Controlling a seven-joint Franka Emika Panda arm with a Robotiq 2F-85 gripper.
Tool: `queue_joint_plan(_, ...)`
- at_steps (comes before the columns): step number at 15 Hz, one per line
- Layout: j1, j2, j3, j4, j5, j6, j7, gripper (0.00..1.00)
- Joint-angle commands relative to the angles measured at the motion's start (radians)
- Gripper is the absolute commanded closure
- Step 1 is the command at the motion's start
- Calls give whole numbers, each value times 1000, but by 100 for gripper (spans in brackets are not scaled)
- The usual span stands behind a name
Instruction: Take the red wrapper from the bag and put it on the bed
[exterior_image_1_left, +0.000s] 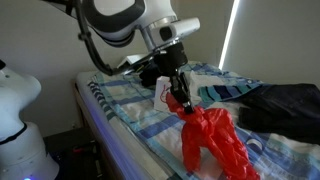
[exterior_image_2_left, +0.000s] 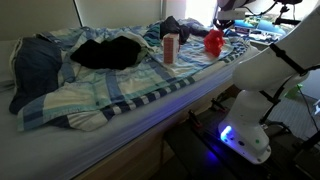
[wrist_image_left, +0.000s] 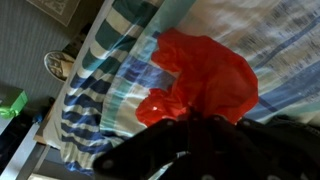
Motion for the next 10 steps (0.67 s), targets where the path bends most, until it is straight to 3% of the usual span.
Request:
queue_joint_plan(1, -14, 80, 2, -2, 87, 46, -17, 100)
queue_joint_plan(3, -9, 119, 13, 11, 111, 32, -10, 100)
queue_joint_plan(4, -6, 131, 20, 18, 114, 20, -7, 94)
queue_joint_plan(6, 0, 149, 33, 36, 116, 3, -1, 69)
queue_joint_plan(8, 6, 157, 49, 57, 101, -17, 11, 60)
queue_joint_plan(10, 9, 145, 70, 79, 82, -49, 25, 45)
